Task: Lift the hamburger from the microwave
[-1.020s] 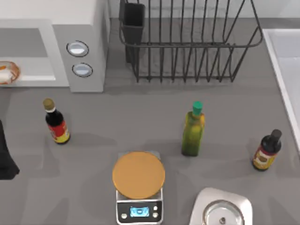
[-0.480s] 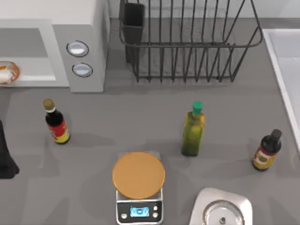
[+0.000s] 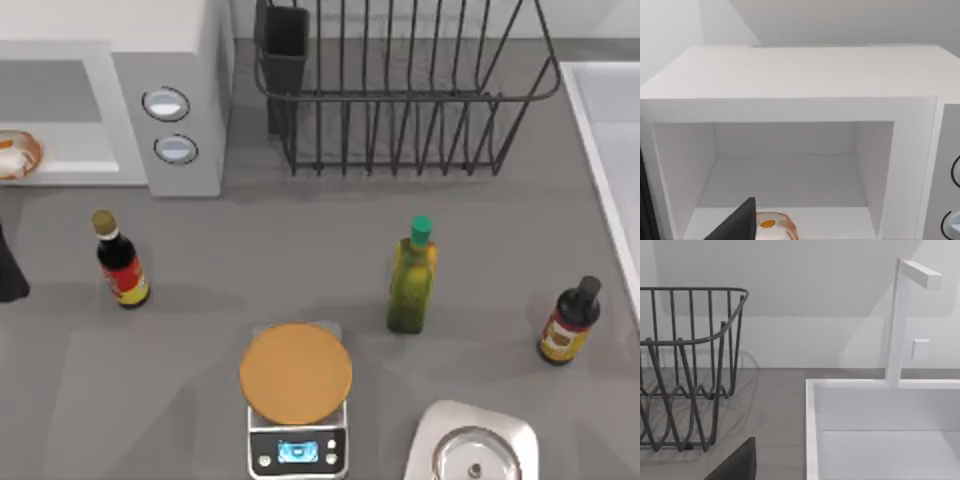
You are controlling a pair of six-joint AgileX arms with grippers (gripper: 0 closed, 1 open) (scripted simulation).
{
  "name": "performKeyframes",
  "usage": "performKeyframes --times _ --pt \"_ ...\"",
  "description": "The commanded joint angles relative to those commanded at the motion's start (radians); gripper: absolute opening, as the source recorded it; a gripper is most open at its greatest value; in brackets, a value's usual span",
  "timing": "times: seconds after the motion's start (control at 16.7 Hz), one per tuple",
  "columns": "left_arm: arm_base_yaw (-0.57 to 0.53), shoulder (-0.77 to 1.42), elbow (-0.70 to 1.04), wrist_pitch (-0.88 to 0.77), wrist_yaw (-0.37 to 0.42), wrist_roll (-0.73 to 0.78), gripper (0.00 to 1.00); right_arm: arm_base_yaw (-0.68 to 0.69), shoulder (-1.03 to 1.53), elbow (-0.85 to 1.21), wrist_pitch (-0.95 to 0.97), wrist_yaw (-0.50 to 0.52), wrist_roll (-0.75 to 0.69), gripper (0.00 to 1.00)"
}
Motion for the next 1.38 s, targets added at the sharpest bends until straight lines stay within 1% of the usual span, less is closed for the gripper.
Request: performKeyframes --times 0.24,0.66,0.9,1.14,1.38 --pt "0.024 0.42 0.152 0.215 0.04 0.015 1.0 0.0 0.0 0.0 0.0 0.0 0.0 1.0" --pt "0.072 1.231 0.43 0.609 0.112 0.042 1.0 0.0 0.0 0.0 0.0 0.0 0.0 1.0" --pt "0.103 1.627 0.559 0.796 0.144 0.055 1.0 0.0 0.0 0.0 0.0 0.0 0.0 1.0" --pt "0.133 1.891 0.643 0.924 0.163 0.063 1.0 0.0 0.0 0.0 0.0 0.0 0.0 1.0" --pt "0.152 1.987 0.669 0.973 0.167 0.066 1.0 0.0 0.0 0.0 0.0 0.0 0.0 1.0"
